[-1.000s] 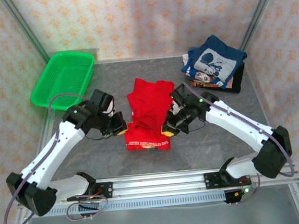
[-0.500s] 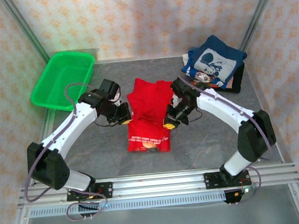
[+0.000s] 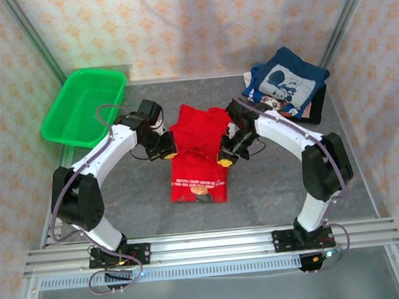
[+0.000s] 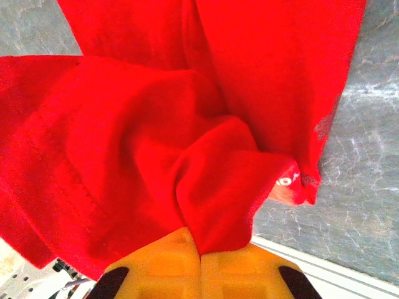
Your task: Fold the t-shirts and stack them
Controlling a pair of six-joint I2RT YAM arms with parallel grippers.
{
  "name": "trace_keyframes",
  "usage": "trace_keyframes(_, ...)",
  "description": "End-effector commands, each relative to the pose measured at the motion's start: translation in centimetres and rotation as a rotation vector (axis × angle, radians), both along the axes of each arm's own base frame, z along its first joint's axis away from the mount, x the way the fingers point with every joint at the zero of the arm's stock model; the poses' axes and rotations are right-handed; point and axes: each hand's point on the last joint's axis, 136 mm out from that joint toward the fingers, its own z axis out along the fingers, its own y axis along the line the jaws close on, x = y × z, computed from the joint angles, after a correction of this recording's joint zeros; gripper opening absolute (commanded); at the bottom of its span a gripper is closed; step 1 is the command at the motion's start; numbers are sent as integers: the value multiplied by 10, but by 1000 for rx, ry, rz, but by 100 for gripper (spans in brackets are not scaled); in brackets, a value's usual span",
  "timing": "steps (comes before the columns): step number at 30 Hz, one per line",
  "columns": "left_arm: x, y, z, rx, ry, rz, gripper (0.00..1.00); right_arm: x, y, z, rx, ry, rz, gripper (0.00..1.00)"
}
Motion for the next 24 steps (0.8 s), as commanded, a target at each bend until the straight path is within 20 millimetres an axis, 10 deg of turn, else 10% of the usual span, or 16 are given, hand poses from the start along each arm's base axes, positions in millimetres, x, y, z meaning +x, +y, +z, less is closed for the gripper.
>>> trace_keyframes(1, 21, 5, 4, 28, -75, -25, 0, 1, -10, -6, -57, 18, 17, 0)
trace_keyframes(24, 61, 15, -47, 108, -27, -7, 0, 35, -19, -55, -109, 93, -4, 1)
